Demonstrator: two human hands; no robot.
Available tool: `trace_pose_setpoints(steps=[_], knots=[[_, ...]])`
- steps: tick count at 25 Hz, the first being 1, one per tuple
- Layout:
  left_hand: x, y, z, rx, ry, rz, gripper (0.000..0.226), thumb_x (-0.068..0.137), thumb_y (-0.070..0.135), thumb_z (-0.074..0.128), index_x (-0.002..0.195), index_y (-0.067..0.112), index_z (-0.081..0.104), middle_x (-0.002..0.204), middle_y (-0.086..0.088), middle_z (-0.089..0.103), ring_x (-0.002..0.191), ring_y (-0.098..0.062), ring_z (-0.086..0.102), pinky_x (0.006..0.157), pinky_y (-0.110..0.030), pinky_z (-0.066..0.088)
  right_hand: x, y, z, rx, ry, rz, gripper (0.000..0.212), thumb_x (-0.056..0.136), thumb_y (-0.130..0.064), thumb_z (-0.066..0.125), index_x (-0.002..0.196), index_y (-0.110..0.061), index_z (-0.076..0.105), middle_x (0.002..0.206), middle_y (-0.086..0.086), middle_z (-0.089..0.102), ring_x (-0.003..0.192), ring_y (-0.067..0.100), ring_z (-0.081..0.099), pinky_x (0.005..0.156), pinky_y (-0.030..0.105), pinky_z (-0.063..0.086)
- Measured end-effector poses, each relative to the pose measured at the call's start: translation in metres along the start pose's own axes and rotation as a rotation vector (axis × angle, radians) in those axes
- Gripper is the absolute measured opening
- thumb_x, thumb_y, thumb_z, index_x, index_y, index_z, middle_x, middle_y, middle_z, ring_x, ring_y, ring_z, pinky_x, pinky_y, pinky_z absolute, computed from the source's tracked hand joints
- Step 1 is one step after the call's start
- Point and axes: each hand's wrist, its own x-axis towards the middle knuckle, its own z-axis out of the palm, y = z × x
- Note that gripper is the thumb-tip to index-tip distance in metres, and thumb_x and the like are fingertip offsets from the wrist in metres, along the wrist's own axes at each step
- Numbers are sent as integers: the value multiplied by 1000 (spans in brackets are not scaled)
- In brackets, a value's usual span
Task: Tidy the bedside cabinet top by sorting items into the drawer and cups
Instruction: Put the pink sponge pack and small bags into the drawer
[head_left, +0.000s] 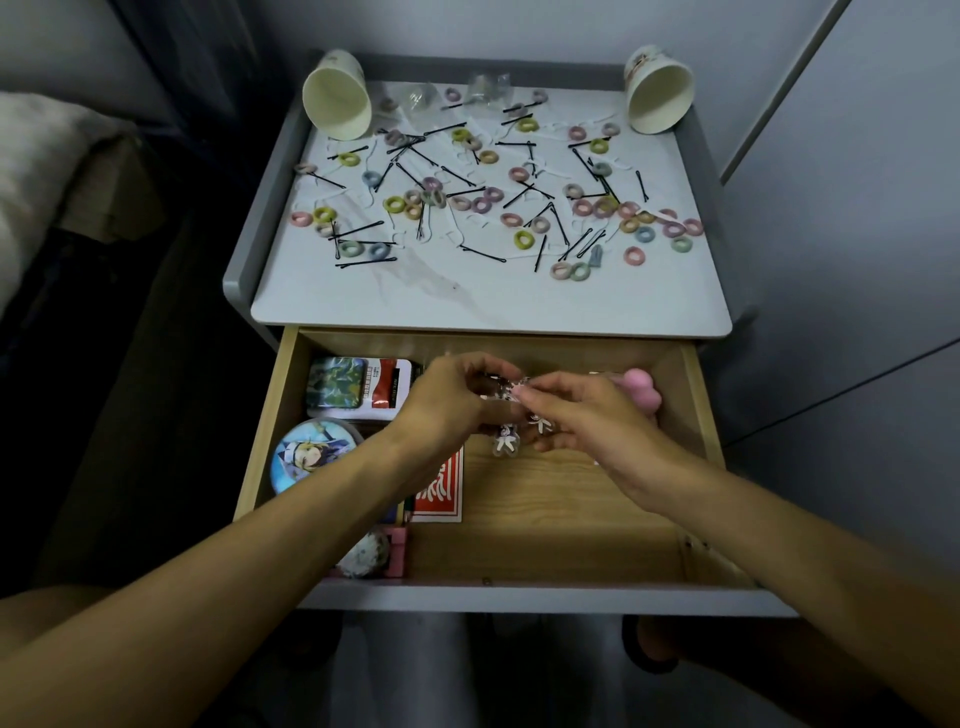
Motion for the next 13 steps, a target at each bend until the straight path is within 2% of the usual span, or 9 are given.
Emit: trace_pose_setpoints(steps=[3,5,7,8,10,13], knots=[[1,-8,5,243,-3,82,38,74,-5,78,104,16,68,98,3,70,71,-4,68,62,-18,54,3,0,4,68,38,106,8,89,-13,68,97,-11,67,99,12,73,84,21,72,71,30,60],[2,-12,6,324,-16,97,44,70,-3,81,107,18,68,104,4,70,79,-6,68,66,-21,57,5,2,6,84,52,142,8,87,-8,70,92,-12,65,97,13,73,80,19,72,69,31,61],[5,-11,4,206,-20,34,45,72,-7,76,107,18,67,105,1,70,88,-13,67,76,-29,58,7,0,5,56,67,126,10,86,-7,71,92,-10,65,99,13,72,79,18,72,69,31,61],[6,-9,3,98,-27,-23,41,75,-8,70,107,17,66,103,-2,69,88,-14,66,76,-30,57,7,-2,4,29,77,110,11,85,-6,71,92,-10,64,99,13,72,78,17,72,68,29,61],[9,-4,0,-74,-27,-138,29,83,-4,62,107,12,65,95,-6,69,82,-15,65,69,-27,53,6,-4,2,-25,76,89,14,84,-5,72,93,-10,63,95,12,72,74,15,71,63,26,60],[13,-7,-3,-101,16,-168,14,87,8,69,100,8,66,77,-3,68,64,-10,64,56,-21,49,4,-1,7,-104,16,52,15,83,-8,73,96,-5,65,86,15,73,66,16,69,59,24,57]])
